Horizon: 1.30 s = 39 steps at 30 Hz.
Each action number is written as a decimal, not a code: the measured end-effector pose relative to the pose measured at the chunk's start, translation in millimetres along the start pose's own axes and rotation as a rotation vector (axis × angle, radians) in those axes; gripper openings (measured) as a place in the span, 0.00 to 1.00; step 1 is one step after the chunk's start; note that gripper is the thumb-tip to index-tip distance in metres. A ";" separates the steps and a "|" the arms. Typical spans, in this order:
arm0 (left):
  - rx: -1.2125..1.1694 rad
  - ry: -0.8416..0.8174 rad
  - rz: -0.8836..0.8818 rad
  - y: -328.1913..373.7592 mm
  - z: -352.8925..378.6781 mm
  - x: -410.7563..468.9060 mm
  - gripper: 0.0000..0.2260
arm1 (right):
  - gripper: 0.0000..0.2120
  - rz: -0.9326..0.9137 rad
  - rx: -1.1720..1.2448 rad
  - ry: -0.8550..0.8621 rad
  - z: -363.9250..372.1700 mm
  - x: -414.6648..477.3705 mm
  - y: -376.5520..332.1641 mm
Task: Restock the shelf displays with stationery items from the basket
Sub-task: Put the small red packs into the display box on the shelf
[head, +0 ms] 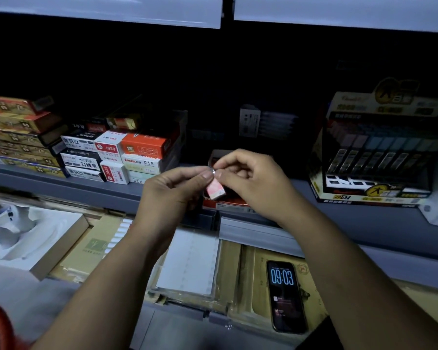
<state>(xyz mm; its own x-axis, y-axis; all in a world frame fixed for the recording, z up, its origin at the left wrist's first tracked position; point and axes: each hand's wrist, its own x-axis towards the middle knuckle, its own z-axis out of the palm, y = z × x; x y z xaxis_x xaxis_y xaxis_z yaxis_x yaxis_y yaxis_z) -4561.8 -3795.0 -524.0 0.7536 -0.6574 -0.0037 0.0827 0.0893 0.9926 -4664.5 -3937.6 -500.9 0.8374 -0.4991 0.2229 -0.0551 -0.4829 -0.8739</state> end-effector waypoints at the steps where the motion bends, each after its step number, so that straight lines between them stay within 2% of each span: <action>1: 0.004 0.001 -0.001 -0.1 0.4 0.0 0.09 | 0.04 -0.012 0.027 -0.012 1.4 -0.6 -1.1; 7: -0.004 -0.052 0.036 0.0 2.4 -1.6 0.10 | 0.11 -0.027 0.105 -0.050 -0.5 -0.3 -0.6; 11: 0.148 -0.106 0.076 2.1 -5.0 -3.2 0.11 | 0.08 0.054 -0.080 0.162 -17.5 1.9 5.3; 14: 0.372 -0.161 0.079 -1.9 -8.8 -2.9 0.17 | 0.05 0.138 -0.253 0.264 -34.8 2.8 11.2; 18: 0.631 -0.106 0.185 -12.7 -7.4 -2.1 0.12 | 0.04 0.207 -0.317 0.156 -40.4 -3.6 14.7; 22: 0.774 -0.068 0.263 -14.4 -7.3 -1.5 0.08 | 0.06 0.233 -0.444 0.065 -40.2 -6.3 16.7; 27: 0.760 -0.053 0.281 -12.8 -1.1 -2.9 0.06 | 0.07 0.231 -0.512 0.012 -41.9 -9.3 20.4; 34: 0.815 -0.065 0.305 -13.5 -0.7 -4.7 0.06 | 0.06 0.233 -0.546 0.025 -41.3 -15.1 18.7; 39: 0.814 -0.118 0.331 -10.0 -6.5 -14.4 0.07 | 0.05 0.203 -0.728 0.058 -39.4 -19.1 11.2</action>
<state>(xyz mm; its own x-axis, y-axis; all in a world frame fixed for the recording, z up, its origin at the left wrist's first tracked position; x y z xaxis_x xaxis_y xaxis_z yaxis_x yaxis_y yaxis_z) -4569.2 -3781.6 -534.7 0.5804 -0.7693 0.2670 -0.6513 -0.2416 0.7194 -4702.5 -3961.8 -497.9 0.7440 -0.6558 0.1280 -0.5668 -0.7209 -0.3987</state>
